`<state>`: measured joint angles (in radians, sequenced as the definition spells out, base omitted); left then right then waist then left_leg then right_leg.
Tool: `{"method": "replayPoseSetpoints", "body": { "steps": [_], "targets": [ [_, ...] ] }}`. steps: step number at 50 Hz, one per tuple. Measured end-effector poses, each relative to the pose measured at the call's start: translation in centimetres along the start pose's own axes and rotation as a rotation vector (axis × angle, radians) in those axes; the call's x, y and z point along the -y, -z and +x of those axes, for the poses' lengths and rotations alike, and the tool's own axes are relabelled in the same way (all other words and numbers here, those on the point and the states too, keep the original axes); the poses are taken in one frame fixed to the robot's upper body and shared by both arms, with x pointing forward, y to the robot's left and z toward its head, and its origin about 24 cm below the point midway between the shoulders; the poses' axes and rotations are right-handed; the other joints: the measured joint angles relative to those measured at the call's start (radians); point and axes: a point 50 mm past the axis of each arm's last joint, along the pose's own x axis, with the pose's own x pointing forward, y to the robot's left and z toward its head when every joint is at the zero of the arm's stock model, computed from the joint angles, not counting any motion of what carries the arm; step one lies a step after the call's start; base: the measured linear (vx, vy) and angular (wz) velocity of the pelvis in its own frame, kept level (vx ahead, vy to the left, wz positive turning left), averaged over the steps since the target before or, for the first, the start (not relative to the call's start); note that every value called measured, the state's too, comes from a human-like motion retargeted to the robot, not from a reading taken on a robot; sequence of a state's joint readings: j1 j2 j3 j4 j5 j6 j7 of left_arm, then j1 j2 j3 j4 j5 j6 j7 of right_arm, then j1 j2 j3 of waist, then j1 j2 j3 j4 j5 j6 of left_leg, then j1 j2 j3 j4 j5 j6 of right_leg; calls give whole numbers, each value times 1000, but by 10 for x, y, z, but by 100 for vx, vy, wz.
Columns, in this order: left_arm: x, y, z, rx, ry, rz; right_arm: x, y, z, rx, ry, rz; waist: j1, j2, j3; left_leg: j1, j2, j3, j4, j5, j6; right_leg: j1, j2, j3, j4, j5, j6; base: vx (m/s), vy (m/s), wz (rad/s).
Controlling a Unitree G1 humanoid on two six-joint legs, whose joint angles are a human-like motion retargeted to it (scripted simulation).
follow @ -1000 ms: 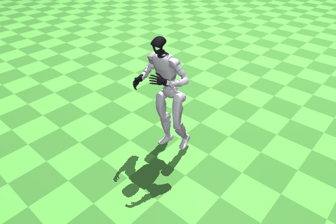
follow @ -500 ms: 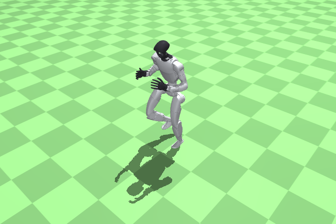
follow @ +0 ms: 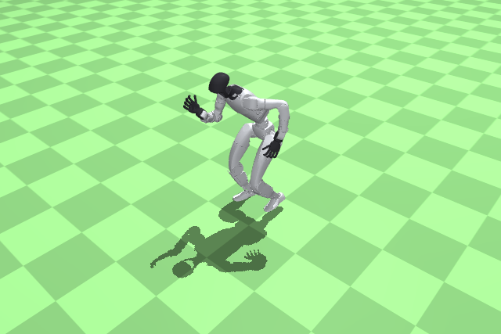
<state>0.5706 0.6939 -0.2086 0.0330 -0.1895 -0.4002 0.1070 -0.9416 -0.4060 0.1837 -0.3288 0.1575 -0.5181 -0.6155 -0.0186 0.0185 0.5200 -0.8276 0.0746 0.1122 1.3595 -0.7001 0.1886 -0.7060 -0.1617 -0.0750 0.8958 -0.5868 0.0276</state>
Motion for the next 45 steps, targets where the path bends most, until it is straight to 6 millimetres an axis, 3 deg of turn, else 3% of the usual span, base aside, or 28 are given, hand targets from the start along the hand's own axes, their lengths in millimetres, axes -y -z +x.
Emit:
{"method": "replayPoseSetpoints", "body": {
  "steps": [3,5,8,10,11,13,15,17,20,22,23,25,28,30,33,35,38,40,42,44,45],
  "targets": [
    [-7,8,-29,-78,-9,-39,7,-28,4,94,-64,-6,9,-4,0,92,-18,27,4,-18,37,166,-7,-27,-149,26,15,31,3,5],
    [-10,-1,-28,-39,-47,-67,24,-44,-12,50,-103,-57,21,-19,-2,183,-25,66,-90,-11,43,282,-19,-49,-277,110,44,37,7,33],
    [-9,-37,1,167,-94,-72,58,-54,-54,-203,-118,-210,36,-45,-33,339,-74,119,-393,65,25,453,-42,-59,-534,328,87,35,12,59],
    [-8,-68,21,327,-114,-64,83,-59,-96,-487,-84,-302,52,-58,-75,448,-107,134,-649,156,-10,537,-48,-55,-662,453,92,34,14,48],
    [-9,-84,30,408,-138,-74,95,-60,-121,-652,-47,-320,58,-55,-97,500,-99,138,-774,202,-32,556,-34,-56,-667,466,78,32,15,24],
    [-7,-115,43,569,-191,-114,114,-71,-176,-976,28,-348,67,-34,-138,594,-48,161,-987,295,-75,558,11,-65,-580,423,41,30,15,0],
    [-2,-147,55,724,-239,-159,129,-95,-228,-1275,47,-412,68,-7,-189,642,35,206,-1109,369,-114,473,55,-77,-312,301,-1,26,13,-7],
    [2,-179,65,877,-283,-169,141,-125,-266,-1522,-21,-521,37,-6,-229,646,85,211,-1114,326,-140,371,65,-88,-3,183,-24,20,12,27],
    [8,-245,82,1122,-352,-176,153,-160,-305,-1779,-41,-617,-49,-49,-254,599,77,144,-970,109,-131,261,20,-84,393,29,-50,15,9,100],
    [5,-300,78,1310,-431,-207,157,-173,-319,-1859,71,-616,-124,-78,-262,514,70,112,-745,-11,-145,234,-23,-88,559,-17,-43,15,6,138],
    [0,-332,69,1422,-485,-199,159,-172,-323,-1888,96,-601,-143,-84,-258,506,59,91,-722,-13,-126,238,-15,-80,575,-43,-81,10,6,85],
    [-11,-383,37,1657,-616,-155,161,-170,-318,-1909,44,-558,-169,-90,-267,527,49,86,-720,-1,-150,261,-7,-75,550,-56,-103,18,6,36],
    [-26,-418,-13,1914,-816,-103,161,-164,-296,-1890,-223,-520,-168,-65,-344,632,42,113,-915,133,-198,329,28,-100,275,-17,-104,29,2,-21],
    [-31,-419,-35,2018,-848,-163,161,-159,-286,-1872,-340,-519,-168,-37,-405,690,35,113,-1050,279,-202,407,68,-129,-36,60,-82,28,-5,-17],
    [-31,-404,-46,2059,-759,-287,160,-150,-286,-1866,-307,-501,-178,-50,-482,722,-38,87,-1147,484,-191,545,91,-108,-555,303,8,25,-8,28],
    [-29,-386,-40,1997,-713,-233,151,-134,-296,-1845,-264,-442,-185,-114,-519,707,-109,84,-1090,511,-158,598,63,-49,-775,467,58,19,-8,27],
    [-24,-356,-18,1817,-602,-130,133,-85,-293,-1664,-244,-392,-150,-200,-486,555,-152,131,-633,356,-85,628,-3,-2,-843,513,87,10,-6,-5],
    [-20,-329,8,1631,-485,-163,127,-46,-265,-1462,-219,-410,-94,-206,-413,450,-124,154,-274,247,-46,670,-21,-16,-829,402,68,2,-3,-37],
    [-14,-282,45,1320,-359,-175,117,-7,-211,-1187,-156,-380,-39,-180,-334,367,-84,134,39,153,-19,704,-7,-14,-783,254,19,-1,-1,-65],
    [-10,-213,70,956,-244,-96,92,16,-143,-857,-112,-261,2,-158,-271,311,-64,101,245,95,-3,694,10,14,-674,146,-27,2,1,-85],
    [-7,-174,73,771,-181,-32,77,18,-108,-687,-122,-206,19,-156,-253,291,-60,87,311,77,4,669,15,33,-597,105,-44,9,0,-83]
  ]
}}
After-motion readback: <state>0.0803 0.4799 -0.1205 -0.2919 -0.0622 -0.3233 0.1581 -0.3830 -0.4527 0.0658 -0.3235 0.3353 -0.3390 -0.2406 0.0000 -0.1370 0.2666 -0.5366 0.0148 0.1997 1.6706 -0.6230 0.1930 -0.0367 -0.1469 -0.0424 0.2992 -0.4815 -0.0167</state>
